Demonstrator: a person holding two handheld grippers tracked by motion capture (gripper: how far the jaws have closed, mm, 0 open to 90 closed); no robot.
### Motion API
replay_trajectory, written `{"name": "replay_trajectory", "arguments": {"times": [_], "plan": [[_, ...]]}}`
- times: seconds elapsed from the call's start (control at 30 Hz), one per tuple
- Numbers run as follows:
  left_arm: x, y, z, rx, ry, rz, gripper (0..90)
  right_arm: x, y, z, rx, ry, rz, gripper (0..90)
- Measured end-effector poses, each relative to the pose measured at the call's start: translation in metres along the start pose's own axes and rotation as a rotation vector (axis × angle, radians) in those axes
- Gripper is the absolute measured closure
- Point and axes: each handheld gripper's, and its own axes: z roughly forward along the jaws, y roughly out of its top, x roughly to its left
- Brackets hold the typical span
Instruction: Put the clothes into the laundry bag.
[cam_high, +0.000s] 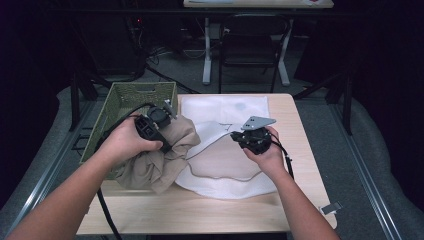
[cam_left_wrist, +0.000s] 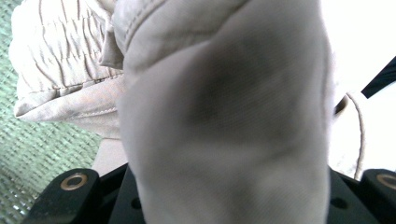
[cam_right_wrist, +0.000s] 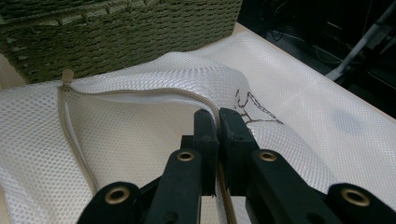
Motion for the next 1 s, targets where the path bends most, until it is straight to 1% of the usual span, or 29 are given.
{"name": "replay_trajectory", "arguments": {"times": [0.03,0.13,0.47,0.7,0.77,0.83,1.0], "plan": [[-0.002,0.0,0.001,0.006,-0.003,0.011,68.4,0.0,0.0,0.0,0.0,0.0,-0.001,86.0],[-0.006,0.001,0.004,0.011,-0.005,0.022,68.4,0.0,0.0,0.0,-0.001,0.0,-0.001,86.0],[-0.026,0.008,0.018,0.015,-0.028,0.077,68.4,0.0,0.0,-0.001,-0.002,-0.001,0.0,85.9],[-0.04,0.012,0.025,-0.001,-0.037,0.105,68.4,0.0,0.0,-0.001,-0.002,-0.001,-0.001,86.0],[-0.044,0.014,0.028,0.004,-0.046,0.119,68.4,0.001,0.0,0.0,-0.002,0.0,-0.004,86.0],[-0.048,0.016,0.031,0.001,-0.057,0.123,68.5,0.001,0.0,0.0,-0.002,0.0,-0.004,86.0],[-0.058,0.02,0.038,0.005,-0.068,0.151,68.5,0.001,0.0,-0.001,-0.003,0.0,-0.003,86.0]]}}
